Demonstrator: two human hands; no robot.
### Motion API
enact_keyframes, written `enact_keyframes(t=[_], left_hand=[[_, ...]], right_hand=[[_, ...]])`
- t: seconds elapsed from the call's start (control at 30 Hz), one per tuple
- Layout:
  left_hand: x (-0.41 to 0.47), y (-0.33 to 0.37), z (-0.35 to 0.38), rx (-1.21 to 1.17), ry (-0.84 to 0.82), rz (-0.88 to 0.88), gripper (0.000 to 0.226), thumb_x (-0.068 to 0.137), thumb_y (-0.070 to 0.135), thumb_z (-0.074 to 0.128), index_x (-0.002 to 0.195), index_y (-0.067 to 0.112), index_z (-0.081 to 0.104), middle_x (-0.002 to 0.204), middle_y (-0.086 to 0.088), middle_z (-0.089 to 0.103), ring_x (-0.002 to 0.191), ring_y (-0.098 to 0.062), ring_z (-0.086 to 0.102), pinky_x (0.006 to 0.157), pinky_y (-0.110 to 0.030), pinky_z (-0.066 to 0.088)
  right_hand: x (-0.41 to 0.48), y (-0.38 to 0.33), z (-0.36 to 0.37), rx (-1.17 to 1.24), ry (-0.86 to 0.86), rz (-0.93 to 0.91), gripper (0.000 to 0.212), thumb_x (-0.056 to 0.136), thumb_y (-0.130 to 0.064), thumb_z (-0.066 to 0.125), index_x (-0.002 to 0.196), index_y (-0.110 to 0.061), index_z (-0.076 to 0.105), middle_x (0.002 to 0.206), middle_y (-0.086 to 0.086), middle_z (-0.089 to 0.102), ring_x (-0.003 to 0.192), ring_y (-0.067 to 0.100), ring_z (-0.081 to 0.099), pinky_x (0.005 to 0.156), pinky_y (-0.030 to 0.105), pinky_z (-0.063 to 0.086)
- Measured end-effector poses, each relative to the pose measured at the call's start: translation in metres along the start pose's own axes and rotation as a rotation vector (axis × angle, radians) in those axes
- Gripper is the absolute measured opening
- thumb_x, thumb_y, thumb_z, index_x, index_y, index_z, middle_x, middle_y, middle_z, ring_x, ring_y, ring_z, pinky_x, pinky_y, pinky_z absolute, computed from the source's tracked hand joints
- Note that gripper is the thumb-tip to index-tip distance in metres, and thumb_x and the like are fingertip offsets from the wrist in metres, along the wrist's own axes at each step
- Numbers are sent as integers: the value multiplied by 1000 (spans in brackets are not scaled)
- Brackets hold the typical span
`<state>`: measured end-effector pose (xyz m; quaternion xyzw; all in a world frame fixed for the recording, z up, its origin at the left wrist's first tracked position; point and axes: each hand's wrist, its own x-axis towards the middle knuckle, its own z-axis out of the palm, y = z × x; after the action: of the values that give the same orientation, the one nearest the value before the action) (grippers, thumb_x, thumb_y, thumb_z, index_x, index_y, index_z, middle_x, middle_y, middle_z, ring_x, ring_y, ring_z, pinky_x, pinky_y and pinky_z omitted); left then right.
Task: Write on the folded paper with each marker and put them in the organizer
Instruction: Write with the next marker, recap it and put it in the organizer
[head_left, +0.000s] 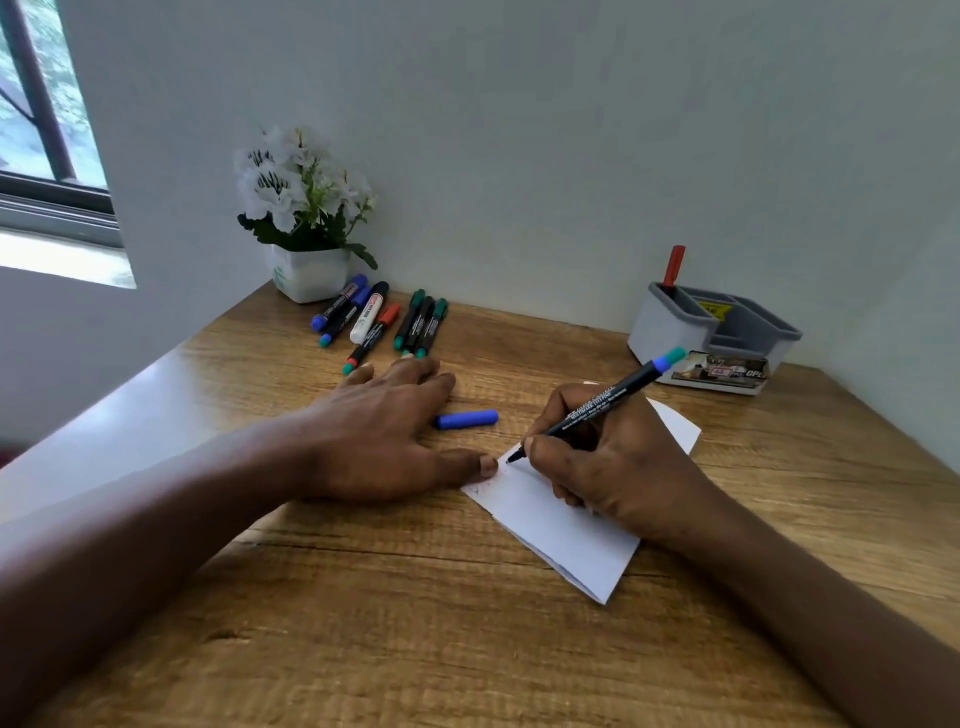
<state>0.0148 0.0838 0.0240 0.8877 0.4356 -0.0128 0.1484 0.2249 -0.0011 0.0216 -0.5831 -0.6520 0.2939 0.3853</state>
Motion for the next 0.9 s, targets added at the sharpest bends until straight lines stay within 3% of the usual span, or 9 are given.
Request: enact_keyframes(t=[0.2,0.4,0.57,0.77,0.9], left_hand=[[-2,2,-1,9,4,1,96,83,82,40,160,31,15,169,5,4,153,-20,12,121,-42,12],[-1,2,-1,16,3,1,98,82,83,39,160,32,12,170,5,2,153,-20,11,121,-42,12],[-3,3,-1,29,-9,-5,107,70,88,30,160,32,14,170,4,3,153,-21,11,121,-42,13],[-4,3,-1,31,-6,2,97,79,84,36,159,32,16,170,4,4,153,-21,11,121,-43,14],[-6,4,-3,30,-20,-3,105,70,87,30,159,33,15,170,3,3,153,-22,11,121,-44,14]], right_hand=[[1,1,-2,-3,-2,20,12,90,-15,68,80,-10,65,54,2,66,45,9,60,44,21,46],[2,1,0,-12,-21,6,10,91,-16,70,82,-13,67,55,-2,67,48,5,60,47,16,47],[1,1,-1,-25,-2,-6,11,88,-18,69,79,-11,66,54,1,66,45,8,59,44,21,48],[2,4,0,-31,33,-3,12,87,-18,69,78,-11,64,53,2,66,43,9,60,43,21,47],[2,4,1,-20,27,-8,10,86,-20,69,81,-12,66,55,1,67,45,8,60,44,20,48]])
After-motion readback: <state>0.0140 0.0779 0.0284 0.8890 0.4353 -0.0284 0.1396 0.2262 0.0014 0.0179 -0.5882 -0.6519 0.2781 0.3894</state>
